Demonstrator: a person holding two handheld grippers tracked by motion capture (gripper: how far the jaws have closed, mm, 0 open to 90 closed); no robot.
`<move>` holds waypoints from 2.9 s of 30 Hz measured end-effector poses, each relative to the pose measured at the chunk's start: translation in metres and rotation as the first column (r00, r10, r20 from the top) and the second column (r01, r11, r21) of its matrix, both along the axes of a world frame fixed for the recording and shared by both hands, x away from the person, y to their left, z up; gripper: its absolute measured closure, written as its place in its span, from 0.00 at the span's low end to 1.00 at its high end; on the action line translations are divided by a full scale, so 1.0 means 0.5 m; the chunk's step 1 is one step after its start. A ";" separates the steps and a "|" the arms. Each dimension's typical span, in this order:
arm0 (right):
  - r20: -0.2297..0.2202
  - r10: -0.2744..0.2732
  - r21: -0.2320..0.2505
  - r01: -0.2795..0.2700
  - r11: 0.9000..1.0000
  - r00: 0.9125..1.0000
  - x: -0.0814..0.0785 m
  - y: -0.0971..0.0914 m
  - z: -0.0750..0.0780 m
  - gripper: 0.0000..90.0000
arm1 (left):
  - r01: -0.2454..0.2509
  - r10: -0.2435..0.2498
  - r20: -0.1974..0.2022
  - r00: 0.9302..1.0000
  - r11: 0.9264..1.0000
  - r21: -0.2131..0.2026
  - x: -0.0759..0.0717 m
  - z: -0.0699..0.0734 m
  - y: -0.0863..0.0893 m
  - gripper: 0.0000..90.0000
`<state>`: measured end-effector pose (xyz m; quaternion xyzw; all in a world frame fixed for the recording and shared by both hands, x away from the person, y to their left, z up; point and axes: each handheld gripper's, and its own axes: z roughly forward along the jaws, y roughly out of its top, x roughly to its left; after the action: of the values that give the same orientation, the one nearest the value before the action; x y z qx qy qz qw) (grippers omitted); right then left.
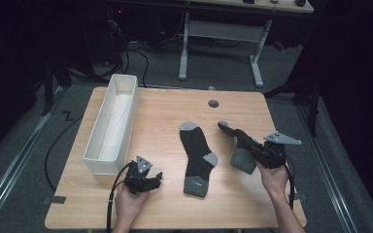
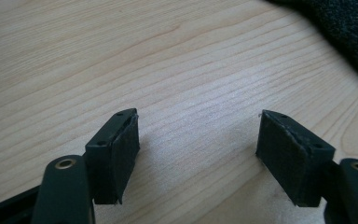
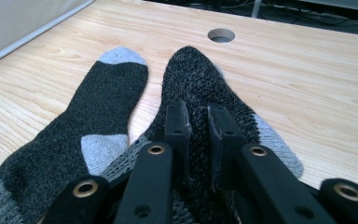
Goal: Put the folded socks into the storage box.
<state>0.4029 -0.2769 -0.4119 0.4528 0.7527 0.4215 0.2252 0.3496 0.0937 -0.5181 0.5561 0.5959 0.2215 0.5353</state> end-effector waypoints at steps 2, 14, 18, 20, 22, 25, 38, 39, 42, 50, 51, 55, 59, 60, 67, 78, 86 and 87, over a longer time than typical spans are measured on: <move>0.001 0.002 -0.005 -0.002 1.000 1.000 0.001 0.003 0.003 0.89 | 0.000 0.000 0.000 1.000 1.000 0.000 0.000 0.000 0.000 0.33; 0.027 0.021 -0.013 -0.021 1.000 0.999 0.004 0.026 0.032 0.89 | 0.001 -0.001 0.000 1.000 1.000 0.000 0.000 0.000 0.000 0.33; 0.030 0.030 -0.016 -0.030 0.999 0.999 0.008 0.040 0.043 0.89 | 0.001 -0.001 0.000 1.000 1.000 0.000 0.000 0.000 0.000 0.33; 0.030 0.034 -0.017 -0.033 0.999 0.999 0.012 0.047 0.049 0.89 | 0.002 -0.002 0.001 1.000 1.000 -0.001 0.000 0.000 0.000 0.33; 0.030 0.039 -0.018 -0.039 0.999 0.999 0.017 0.057 0.055 0.89 | 0.002 -0.002 0.001 1.000 1.000 0.000 0.000 0.000 0.000 0.33; 0.034 0.046 -0.024 -0.046 0.999 0.998 0.023 0.069 0.062 0.89 | 0.002 -0.002 0.001 1.000 1.000 0.000 0.000 0.000 0.000 0.33; 0.028 0.058 -0.032 -0.058 0.998 0.998 0.055 0.111 0.085 0.89 | 0.004 -0.004 0.000 1.000 1.000 0.000 0.000 0.000 -0.001 0.33; 0.025 0.058 -0.032 -0.057 0.998 0.998 0.057 0.115 0.086 0.89 | 0.004 -0.004 0.000 1.000 1.000 0.000 0.000 0.000 -0.001 0.33; 0.029 0.061 -0.034 -0.060 0.998 0.998 0.064 0.126 0.091 0.89 | 0.004 -0.004 -0.001 1.000 1.000 0.000 0.000 0.000 -0.001 0.33; 0.028 0.060 -0.047 -0.059 0.997 0.998 0.080 0.154 0.093 0.89 | 0.005 -0.005 -0.001 1.000 1.000 0.000 0.000 0.000 -0.001 0.33; 0.028 0.061 -0.047 -0.060 0.997 0.998 0.082 0.156 0.092 0.89 | 0.005 -0.005 -0.001 1.000 1.000 0.001 0.000 0.000 -0.001 0.33; 0.027 0.060 -0.060 -0.058 0.997 0.998 0.087 0.169 0.090 0.89 | 0.005 -0.005 0.001 1.000 1.000 -0.001 0.000 0.000 -0.001 0.33; 0.027 0.052 -0.064 -0.050 0.997 0.998 0.094 0.179 0.089 0.89 | 0.006 -0.006 0.000 1.000 1.000 0.000 0.000 0.000 -0.001 0.33; 0.030 0.050 -0.066 -0.048 0.997 0.998 0.096 0.181 0.090 0.89 | 0.006 -0.006 0.000 1.000 1.000 0.000 0.000 0.000 -0.001 0.33; 0.027 0.070 -0.093 -0.068 0.993 0.997 0.099 0.205 0.087 0.89 | 0.008 -0.008 0.000 1.000 1.000 0.000 0.000 0.000 -0.001 0.33; -0.059 0.177 -0.140 -0.184 0.973 0.982 0.058 0.238 0.063 0.87 | 0.011 -0.011 0.000 1.000 1.000 0.001 0.000 0.000 -0.001 0.33; -0.088 0.227 -0.141 -0.238 0.961 0.970 0.029 0.248 0.042 0.87 | 0.011 -0.011 0.000 1.000 1.000 0.001 0.000 0.000 -0.001 0.33; -0.091 0.233 -0.138 -0.244 0.960 0.968 0.025 0.249 0.039 0.87 | 0.011 -0.011 0.001 1.000 1.000 0.000 0.000 0.000 -0.001 0.33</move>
<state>0.4154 -0.1525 -0.3925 0.3562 0.8388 0.3714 0.1779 0.3495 0.0931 -0.5182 0.5592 0.5927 0.2191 0.5366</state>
